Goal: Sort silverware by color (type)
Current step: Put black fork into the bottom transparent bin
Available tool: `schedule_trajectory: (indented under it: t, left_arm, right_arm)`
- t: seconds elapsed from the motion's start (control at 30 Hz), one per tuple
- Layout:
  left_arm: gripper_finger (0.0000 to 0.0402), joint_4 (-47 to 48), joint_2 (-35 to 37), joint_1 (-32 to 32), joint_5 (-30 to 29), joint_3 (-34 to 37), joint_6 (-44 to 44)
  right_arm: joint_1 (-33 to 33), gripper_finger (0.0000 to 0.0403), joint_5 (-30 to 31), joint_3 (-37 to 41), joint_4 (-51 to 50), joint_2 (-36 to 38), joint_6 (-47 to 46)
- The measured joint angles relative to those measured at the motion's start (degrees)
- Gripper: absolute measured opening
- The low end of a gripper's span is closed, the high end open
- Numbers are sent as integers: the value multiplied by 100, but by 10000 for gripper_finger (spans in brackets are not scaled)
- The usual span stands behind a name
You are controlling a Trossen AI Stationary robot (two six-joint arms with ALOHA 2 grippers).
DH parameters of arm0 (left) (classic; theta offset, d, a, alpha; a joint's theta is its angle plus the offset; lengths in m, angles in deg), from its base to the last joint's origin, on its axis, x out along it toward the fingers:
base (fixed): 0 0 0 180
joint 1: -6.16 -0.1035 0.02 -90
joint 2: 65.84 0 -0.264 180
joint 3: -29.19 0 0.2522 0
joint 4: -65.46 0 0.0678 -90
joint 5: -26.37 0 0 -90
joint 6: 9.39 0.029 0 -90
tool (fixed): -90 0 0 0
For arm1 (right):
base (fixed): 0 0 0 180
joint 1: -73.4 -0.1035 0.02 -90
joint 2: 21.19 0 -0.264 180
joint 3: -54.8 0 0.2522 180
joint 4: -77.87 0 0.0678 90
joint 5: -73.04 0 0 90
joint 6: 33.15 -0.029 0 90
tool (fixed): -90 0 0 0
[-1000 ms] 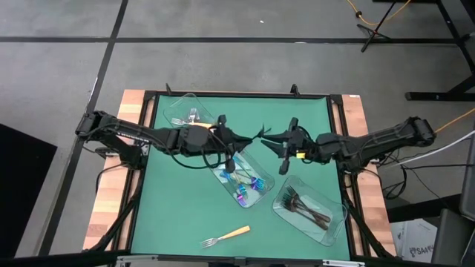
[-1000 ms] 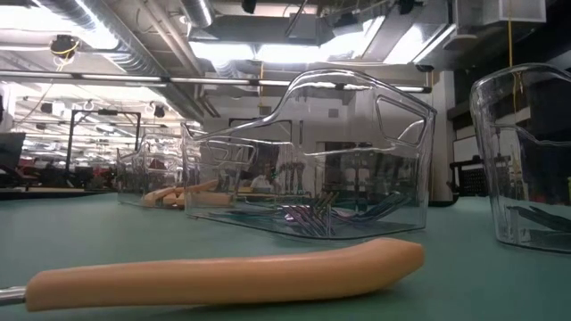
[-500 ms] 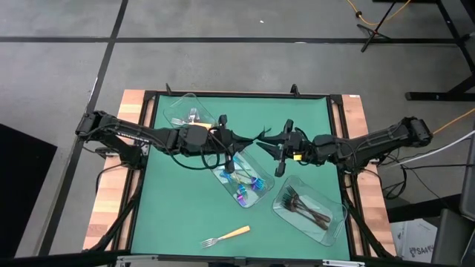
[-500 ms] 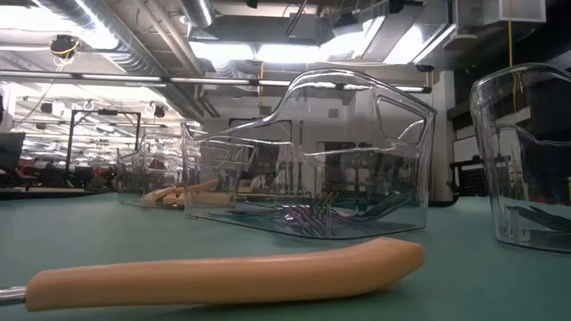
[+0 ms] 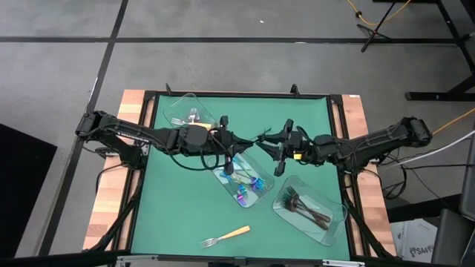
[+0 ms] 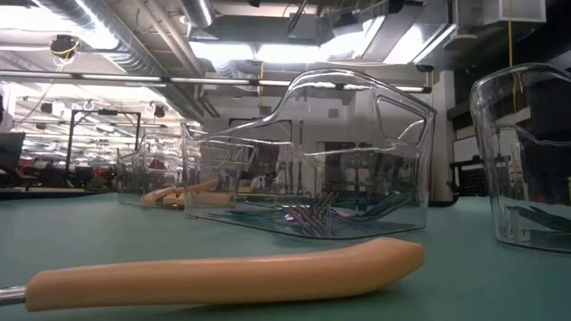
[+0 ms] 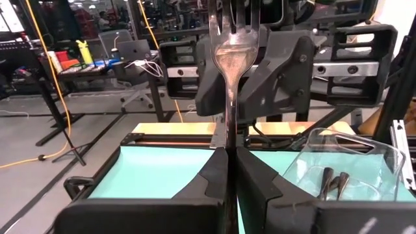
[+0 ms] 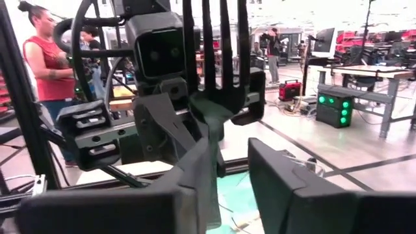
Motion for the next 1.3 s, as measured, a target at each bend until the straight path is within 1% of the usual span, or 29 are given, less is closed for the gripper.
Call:
schedule_trajectory:
  t: [0.2, 0.37, 0.57, 0.73, 0.8, 0.97, 1.1, 1.2, 1.3]
  left_arm:
    - [11, 0, 0, 1, 51, 0, 0]
    - [11, 0, 0, 1, 57, 0, 0]
    - [11, 0, 0, 1, 57, 0, 0]
    - [11, 0, 0, 1, 58, 0, -2]
    - [11, 1, 0, 1, 57, 0, -2]
    - [11, 1, 0, -2, 57, 0, -2]
    - [11, 4, 0, -2, 57, 0, -3]
    - [11, 7, 0, -2, 36, 0, -2]
    - [11, 9, 0, -4, 15, 0, -2]
  right_arm:
    - [0, 150, -56, 0, 31, 1, 11]
    - [0, 167, -58, 0, 184, -108, 16]
    - [0, 163, -58, 0, 575, -240, 309]
    - [21, 162, -144, 0, 705, -246, 356]
    - [86, 162, -353, 0, 700, -246, 354]
    - [313, 161, -1167, 1, 737, -302, 312]
    - [389, 160, -1254, 2, 774, -374, 284]
    - [389, 149, -1256, 2, 796, -406, 300]
    - [382, 123, -1256, 2, 777, -419, 310]
